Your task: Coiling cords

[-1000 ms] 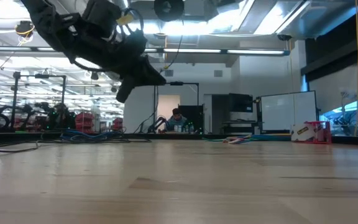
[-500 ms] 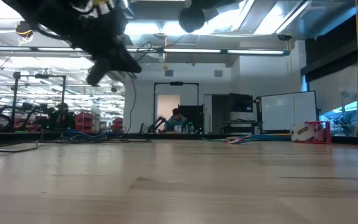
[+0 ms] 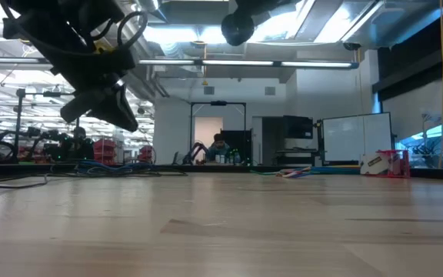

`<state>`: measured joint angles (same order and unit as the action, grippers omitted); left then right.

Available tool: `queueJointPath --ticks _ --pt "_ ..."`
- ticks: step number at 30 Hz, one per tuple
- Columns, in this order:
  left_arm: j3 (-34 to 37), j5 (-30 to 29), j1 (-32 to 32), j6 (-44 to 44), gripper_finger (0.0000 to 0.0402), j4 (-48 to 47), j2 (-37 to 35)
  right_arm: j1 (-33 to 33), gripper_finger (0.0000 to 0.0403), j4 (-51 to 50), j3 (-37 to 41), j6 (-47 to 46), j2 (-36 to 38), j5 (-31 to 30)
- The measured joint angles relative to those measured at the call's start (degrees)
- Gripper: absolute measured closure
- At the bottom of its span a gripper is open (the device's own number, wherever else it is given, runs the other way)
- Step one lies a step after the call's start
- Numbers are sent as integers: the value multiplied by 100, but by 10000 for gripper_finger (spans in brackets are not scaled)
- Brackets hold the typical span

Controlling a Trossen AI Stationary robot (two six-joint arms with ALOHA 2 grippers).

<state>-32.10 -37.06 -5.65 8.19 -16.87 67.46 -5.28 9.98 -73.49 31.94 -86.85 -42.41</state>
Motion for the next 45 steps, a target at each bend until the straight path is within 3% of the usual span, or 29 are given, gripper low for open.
queueJointPath --ticks 8,14,21,27,32,35,41,45 --pt "-10 2 -24 -457 229 -696 -42 0 393 -163 0 -2 0 0" --pt "-498 4 -224 -605 202 -1198 -353 0 393 -249 2 -33 0 97" --pt "-445 31 -176 434 210 473 -642 -2 393 -334 4 -350 -1 642" --pt "-222 933 47 1535 211 2610 -627 -2 393 -464 9 -471 -61 907" --pt "-216 1027 299 2730 211 4094 -619 -1 393 -430 11 -475 -180 1112" --pt "-216 1114 458 2917 211 5031 -623 -2 393 -398 11 -502 -244 1386" --pt "-216 2029 677 2270 211 4680 -560 0 393 -393 11 -663 -420 1672" --pt "-212 2046 688 2325 211 4439 -549 2 393 -337 9 -686 -472 2092"
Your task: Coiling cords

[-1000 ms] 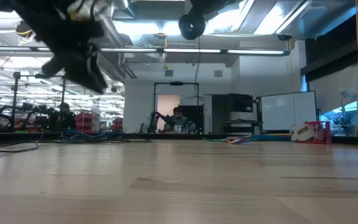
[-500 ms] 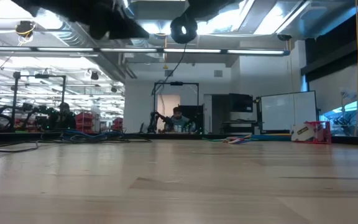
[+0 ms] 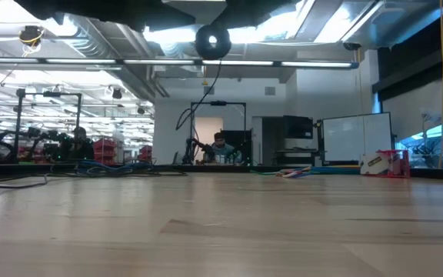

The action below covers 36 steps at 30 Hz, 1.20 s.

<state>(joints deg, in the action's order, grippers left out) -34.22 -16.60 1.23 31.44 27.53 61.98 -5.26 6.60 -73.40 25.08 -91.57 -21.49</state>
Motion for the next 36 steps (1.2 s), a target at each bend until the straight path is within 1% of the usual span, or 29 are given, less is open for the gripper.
queueJointPath --ticks 4,6,13,19,24,29,33,34,36 --pt "0 -2 -11 -67 211 -49 -4 2 393 34 0 -82 -20 264" --pt "0 -4 -11 -109 211 -105 -4 -2 393 99 0 -94 -18 303" --pt "0 -6 -7 -105 211 -134 -7 -2 393 374 -7 -306 -64 251" --pt "0 -8 -7 -105 211 -131 -7 -2 393 544 -5 -382 -420 -139" --pt "0 -8 -7 -105 211 -138 -7 4 393 781 -2 -385 -640 -141" --pt "0 -8 -7 -105 211 -258 -8 1 394 1074 -1 -366 -617 -140" --pt "-2 -8 -7 -97 211 -391 -9 -115 398 1160 44 -409 -507 191" --pt "-2 -8 -7 -54 211 -403 -9 -178 398 1408 165 -488 -473 307" --pt "-6 -9 -17 32 211 -441 -11 -349 398 2227 565 -701 -369 548"
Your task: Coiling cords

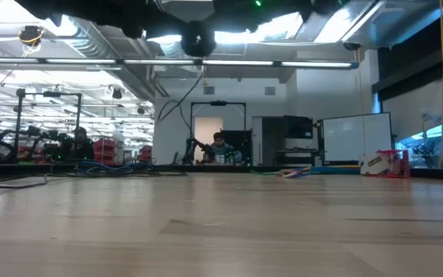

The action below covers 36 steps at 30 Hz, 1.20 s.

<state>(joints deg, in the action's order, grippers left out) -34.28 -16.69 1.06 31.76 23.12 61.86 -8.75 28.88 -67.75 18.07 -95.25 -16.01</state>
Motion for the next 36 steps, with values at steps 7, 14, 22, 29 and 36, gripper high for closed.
queueJointPath --ticks 7,14,22,29,36 --pt "0 0 2 265 211 -11 0 -499 398 2640 1493 -629 82 653" --pt "0 2 82 997 211 68 0 -485 398 3250 1447 -400 93 703" --pt "0 292 498 1240 211 153 2 -488 398 2350 1015 -349 93 705" --pt "0 1272 724 1227 211 155 2 -479 398 2145 811 306 93 630" --pt "0 1292 726 1264 211 141 7 -479 398 2275 809 336 91 361"
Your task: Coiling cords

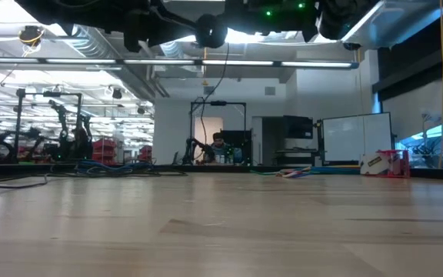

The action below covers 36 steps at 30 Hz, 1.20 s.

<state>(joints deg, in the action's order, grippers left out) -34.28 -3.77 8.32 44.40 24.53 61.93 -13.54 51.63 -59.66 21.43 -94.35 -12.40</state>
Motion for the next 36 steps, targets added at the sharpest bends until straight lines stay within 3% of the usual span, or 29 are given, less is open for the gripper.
queueJointPath --ticks 13,18,22,29,36 --pt "0 2 0 -43 211 1 0 0 397 17 -2 -181 0 174" --pt "0 3 -2 -93 211 3 0 0 397 -129 -2 -317 -2 596" --pt "0 4 -2 -164 211 -1 0 4 397 -90 -56 -479 -2 465" --pt "-2 358 -2 -692 211 661 601 2 397 -71 -111 -451 -2 404" --pt "-79 -772 0 -1763 211 693 1320 2 397 -182 -116 -172 -2 92"
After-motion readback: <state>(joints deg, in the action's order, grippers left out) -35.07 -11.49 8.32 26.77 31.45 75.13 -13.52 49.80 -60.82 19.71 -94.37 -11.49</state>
